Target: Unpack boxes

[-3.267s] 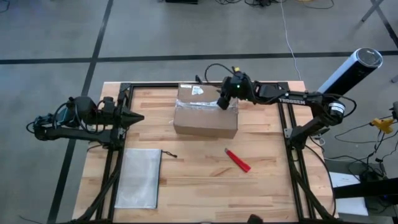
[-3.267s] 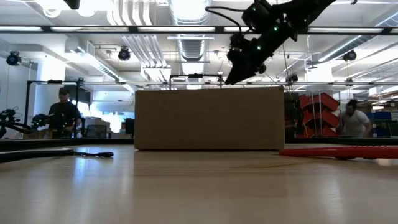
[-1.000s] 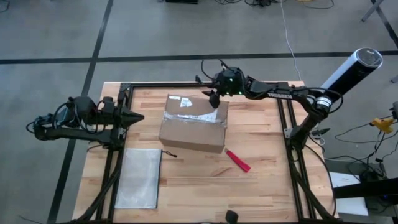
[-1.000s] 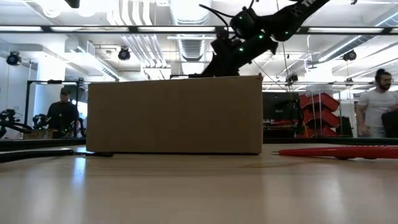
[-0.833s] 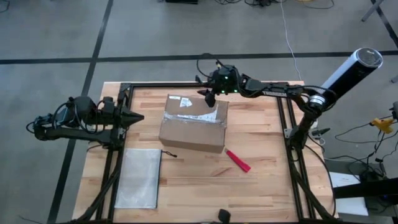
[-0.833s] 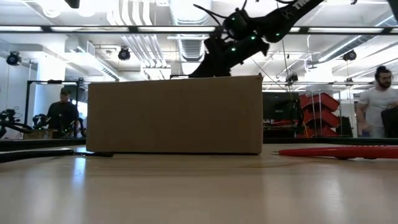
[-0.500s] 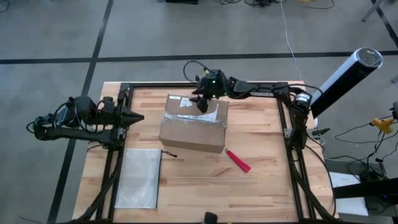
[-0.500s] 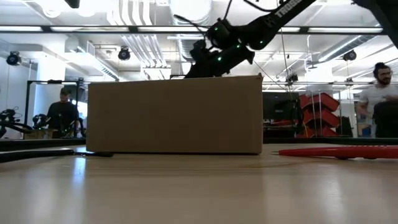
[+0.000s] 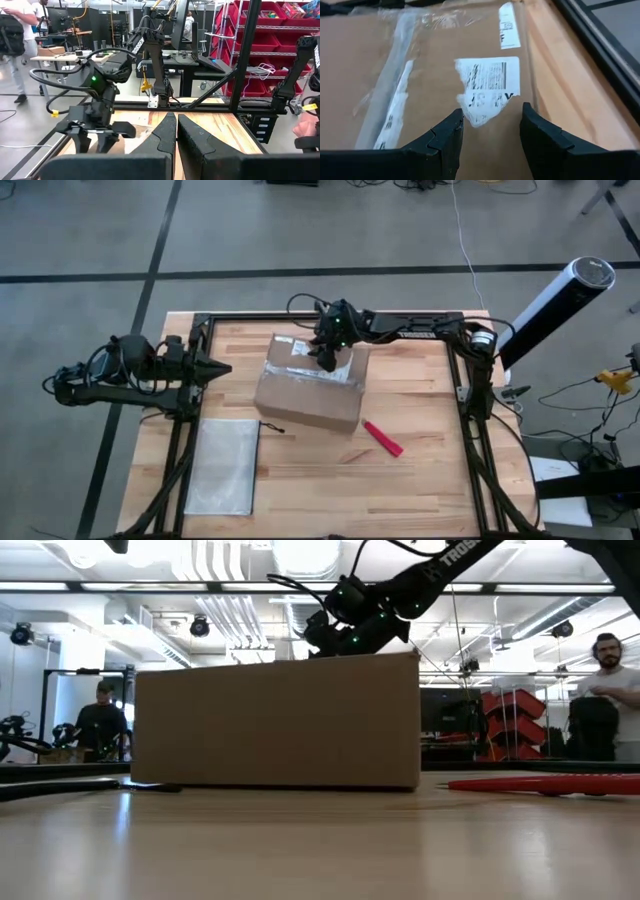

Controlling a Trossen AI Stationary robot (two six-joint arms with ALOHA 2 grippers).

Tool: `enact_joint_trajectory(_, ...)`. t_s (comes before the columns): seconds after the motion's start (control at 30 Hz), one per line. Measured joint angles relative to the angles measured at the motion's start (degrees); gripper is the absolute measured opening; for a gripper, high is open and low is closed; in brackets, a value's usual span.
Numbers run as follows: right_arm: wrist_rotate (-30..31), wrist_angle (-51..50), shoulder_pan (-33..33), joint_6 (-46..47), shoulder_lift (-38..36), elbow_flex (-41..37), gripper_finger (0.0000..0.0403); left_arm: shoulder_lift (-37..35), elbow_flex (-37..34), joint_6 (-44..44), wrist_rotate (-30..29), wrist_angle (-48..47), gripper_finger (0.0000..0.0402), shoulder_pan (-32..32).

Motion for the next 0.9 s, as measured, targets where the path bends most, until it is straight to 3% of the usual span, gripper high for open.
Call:
enact_joint_trajectory(0.37, -0.2, -3.0, 3.6, -0.3, -1.5, -0.3, 0.0174, 0.0, 0.0, -1.0, 0.0, 0.0, 0.0, 0.0)
enact_joint_trajectory(0.9, 1.1, -2.5, 8.5, -2.2, -13.2, -1.2, 0.0167, 0.1, -0.1, -1.6, -5.8, -9.8, 0.0, 0.0)
